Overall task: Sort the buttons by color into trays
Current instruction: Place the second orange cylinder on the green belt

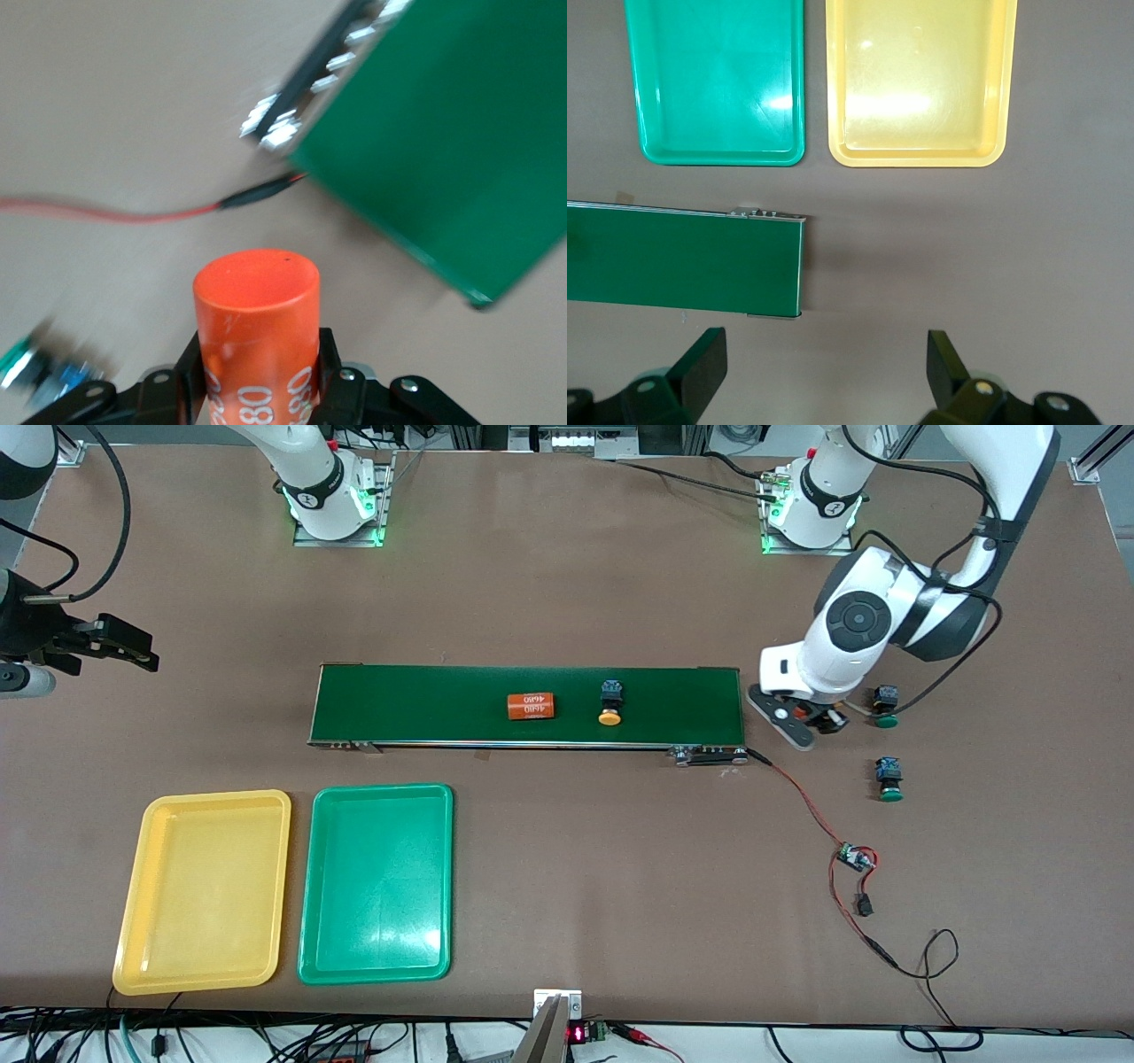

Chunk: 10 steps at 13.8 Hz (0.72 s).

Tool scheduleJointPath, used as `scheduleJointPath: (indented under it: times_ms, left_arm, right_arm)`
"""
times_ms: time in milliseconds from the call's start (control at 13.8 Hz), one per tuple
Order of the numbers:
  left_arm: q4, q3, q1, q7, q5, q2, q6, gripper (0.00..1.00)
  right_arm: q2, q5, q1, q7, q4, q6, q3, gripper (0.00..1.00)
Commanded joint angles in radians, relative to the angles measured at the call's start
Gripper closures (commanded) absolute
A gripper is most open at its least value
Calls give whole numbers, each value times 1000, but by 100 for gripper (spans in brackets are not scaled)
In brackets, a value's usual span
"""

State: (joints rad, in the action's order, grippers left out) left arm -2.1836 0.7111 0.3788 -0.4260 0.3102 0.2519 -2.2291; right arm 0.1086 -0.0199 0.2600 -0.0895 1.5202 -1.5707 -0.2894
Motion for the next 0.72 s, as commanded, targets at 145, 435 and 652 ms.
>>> scheduleJointPath:
  times_ms: [145,435,652]
  left_arm:
    - [41,36,-70,-325,-45,53,2,84]
    - [51,56,-147,-408,15,115,-122,88]
    - [50,56,-173,-395,46,129,-149,56]
  right_arm:
    - [-3,15,2,2,6,3,3,0]
    - [-4,14,2,4,5,1,3,0]
    - [-4,14,4,4,6,5,3,0]
